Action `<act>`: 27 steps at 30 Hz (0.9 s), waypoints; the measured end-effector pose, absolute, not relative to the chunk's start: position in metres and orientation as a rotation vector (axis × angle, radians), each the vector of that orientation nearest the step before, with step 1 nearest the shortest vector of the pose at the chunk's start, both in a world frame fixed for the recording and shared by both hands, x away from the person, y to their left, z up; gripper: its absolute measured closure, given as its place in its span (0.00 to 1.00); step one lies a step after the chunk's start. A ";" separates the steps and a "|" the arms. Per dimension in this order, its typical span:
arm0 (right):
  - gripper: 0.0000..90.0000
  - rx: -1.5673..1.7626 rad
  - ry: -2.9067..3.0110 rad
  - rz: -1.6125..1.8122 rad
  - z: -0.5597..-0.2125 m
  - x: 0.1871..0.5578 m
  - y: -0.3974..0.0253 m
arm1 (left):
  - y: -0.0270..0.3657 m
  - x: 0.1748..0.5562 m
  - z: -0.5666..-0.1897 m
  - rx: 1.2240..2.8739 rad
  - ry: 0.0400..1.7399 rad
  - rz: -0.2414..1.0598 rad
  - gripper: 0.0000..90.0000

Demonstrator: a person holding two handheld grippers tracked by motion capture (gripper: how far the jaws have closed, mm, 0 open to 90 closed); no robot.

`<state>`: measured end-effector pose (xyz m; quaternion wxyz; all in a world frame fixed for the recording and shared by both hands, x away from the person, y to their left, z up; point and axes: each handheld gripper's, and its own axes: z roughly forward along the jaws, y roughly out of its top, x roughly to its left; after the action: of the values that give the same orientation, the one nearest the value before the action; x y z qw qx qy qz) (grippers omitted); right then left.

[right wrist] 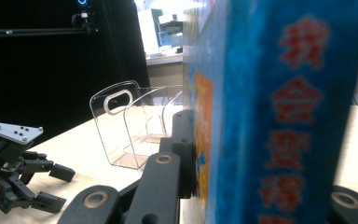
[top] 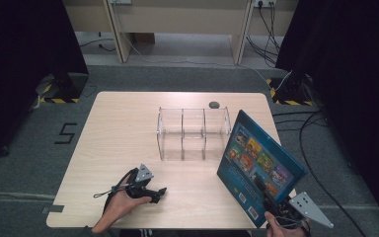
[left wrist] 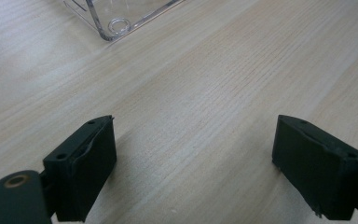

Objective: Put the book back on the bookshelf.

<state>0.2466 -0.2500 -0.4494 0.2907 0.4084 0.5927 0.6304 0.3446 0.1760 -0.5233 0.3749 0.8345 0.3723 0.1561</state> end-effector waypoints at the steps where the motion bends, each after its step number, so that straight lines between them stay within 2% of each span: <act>1: 0.92 1.086 1.581 1.682 -0.449 0.247 -0.250 | 0.176 0.345 -0.524 2.133 0.952 0.402 0.14; 27: 0.92 1.012 1.541 1.666 -0.425 0.276 -0.232 | 0.177 0.345 -0.525 2.121 0.940 0.403 0.13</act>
<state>0.2764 -0.2320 -0.4251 0.3223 0.3857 0.5870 0.6347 0.3445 0.1770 -0.5251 0.3835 0.8319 0.3686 0.1582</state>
